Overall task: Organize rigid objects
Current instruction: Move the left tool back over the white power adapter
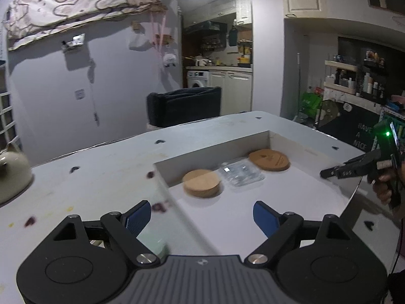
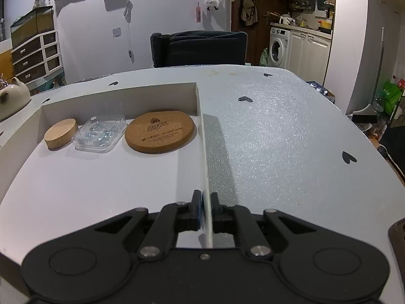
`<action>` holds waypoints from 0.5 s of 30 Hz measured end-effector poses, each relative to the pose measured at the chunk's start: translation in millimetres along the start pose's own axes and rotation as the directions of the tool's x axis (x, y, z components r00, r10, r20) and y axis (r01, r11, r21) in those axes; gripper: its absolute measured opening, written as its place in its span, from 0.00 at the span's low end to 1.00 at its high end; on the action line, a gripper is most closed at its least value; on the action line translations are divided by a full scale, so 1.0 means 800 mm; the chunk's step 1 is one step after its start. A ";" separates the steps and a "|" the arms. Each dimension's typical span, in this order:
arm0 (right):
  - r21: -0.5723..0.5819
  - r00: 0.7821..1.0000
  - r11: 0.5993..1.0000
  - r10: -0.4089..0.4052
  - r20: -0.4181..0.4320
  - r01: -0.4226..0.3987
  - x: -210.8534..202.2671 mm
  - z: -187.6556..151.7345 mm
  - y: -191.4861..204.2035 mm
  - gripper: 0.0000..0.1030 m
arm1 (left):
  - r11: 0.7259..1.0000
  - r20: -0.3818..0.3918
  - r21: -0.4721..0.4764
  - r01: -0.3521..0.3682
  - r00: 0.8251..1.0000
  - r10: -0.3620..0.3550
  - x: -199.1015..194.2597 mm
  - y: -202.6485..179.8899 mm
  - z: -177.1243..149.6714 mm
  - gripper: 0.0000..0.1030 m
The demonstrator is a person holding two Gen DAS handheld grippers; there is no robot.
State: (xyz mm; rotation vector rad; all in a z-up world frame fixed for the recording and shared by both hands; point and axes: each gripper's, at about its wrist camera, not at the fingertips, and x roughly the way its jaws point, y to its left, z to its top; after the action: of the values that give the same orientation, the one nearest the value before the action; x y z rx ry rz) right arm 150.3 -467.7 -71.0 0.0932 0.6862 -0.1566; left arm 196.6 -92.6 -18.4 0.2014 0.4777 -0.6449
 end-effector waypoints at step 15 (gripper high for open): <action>-0.008 1.000 1.000 -0.006 0.000 0.006 0.000 0.000 0.002 0.08 | 0.979 -0.006 -0.144 -0.143 0.990 0.144 -0.062 0.065 -0.070 0.99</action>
State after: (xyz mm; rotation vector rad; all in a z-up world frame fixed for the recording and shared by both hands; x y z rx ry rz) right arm 150.2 -466.0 -71.0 0.0837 0.6869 -0.1600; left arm 174.0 -7.0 -41.1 0.0960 0.4983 -0.4676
